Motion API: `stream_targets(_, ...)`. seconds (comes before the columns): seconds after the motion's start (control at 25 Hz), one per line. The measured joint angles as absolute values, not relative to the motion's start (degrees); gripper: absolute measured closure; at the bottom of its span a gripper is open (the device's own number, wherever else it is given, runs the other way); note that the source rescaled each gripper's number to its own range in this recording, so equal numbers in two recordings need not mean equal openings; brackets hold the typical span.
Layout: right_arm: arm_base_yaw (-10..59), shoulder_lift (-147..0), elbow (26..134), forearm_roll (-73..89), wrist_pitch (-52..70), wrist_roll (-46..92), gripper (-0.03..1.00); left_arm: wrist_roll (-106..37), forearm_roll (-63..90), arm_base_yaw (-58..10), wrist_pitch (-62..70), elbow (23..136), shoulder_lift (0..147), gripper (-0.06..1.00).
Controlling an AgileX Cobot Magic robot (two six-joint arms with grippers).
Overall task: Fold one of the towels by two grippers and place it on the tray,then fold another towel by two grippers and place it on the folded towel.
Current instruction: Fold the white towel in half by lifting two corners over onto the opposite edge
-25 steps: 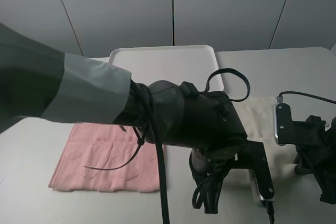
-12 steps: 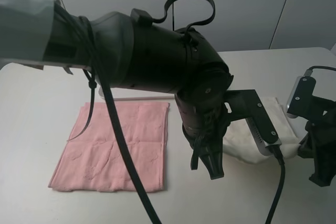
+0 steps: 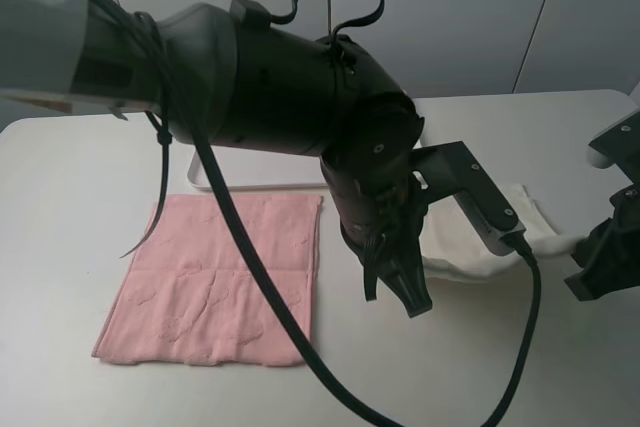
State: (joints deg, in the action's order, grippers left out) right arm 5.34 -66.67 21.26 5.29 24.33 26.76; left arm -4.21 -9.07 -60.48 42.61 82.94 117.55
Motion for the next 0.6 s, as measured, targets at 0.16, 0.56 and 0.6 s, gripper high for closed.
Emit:
stream_targets(0.16, 5.3, -66.7, 21.3, 5.3, 21.1, 20.6, 0.97, -3.3, -8.8, -58.8, 42.0, 82.9, 117.5, 0.94)
stream_targets(0.56, 5.5, -71.8, 21.3, 5.3, 14.3, 12.0, 0.97, -1.8, -8.2, -56.1, 38.1, 82.9, 117.5, 0.94)
stream_targets(0.6, 5.5, -72.3, 21.3, 5.3, 12.9, 11.4, 0.97, -1.8, -8.2, -56.1, 37.6, 82.9, 117.5, 0.94)
